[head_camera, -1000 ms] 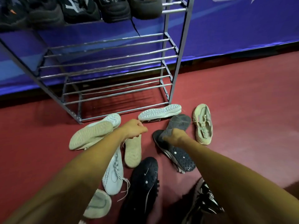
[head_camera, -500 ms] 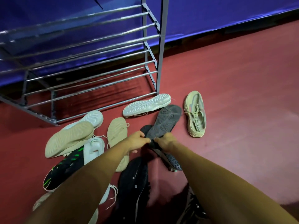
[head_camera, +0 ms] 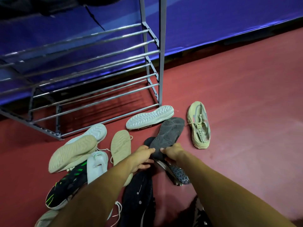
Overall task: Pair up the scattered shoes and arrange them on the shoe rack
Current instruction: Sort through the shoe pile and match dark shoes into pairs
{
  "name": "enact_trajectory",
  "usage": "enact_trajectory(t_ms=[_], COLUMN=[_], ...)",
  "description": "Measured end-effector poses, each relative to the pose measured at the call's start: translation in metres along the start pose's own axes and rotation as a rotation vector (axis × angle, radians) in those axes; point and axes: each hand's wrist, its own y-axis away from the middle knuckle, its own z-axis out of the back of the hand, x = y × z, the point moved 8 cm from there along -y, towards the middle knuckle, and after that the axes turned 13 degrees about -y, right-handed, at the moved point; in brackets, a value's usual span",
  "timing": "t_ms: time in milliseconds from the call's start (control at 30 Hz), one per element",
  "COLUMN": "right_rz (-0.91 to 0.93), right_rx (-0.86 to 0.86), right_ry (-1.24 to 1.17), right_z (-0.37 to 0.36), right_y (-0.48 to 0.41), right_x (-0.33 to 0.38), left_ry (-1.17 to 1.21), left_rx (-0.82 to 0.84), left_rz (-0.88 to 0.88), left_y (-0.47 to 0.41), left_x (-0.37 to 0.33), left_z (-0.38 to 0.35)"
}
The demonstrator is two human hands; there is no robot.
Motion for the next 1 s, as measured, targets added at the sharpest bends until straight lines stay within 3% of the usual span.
enact_trajectory(t_ms=[200,400,700,1000], right_rz=[0.048,0.141,0.299,0.345], right_rx=[0.055,0.146,0.277,0.410], right_ry=[0.019,-0.112,0.033,-0.045], right_z=[0.011,-0.008,-0.024,-0.012], right_y=[0.036,0.072,0.134,0.186], right_x=[0.015,0.042,0.100,0.140], left_ry=[0.031,0.108,0.254,0.288], left_rx=[-0.039,-0.054,-0.058,0.029], left_rz=[-0.088,-0.154,-0.247,-0.435], left_y=[0.030,0.068,0.120,0.176], left_x=[-0.011,-0.025,-0.045,-0.093], left_z=[0.011,0.037,0.080,0.104])
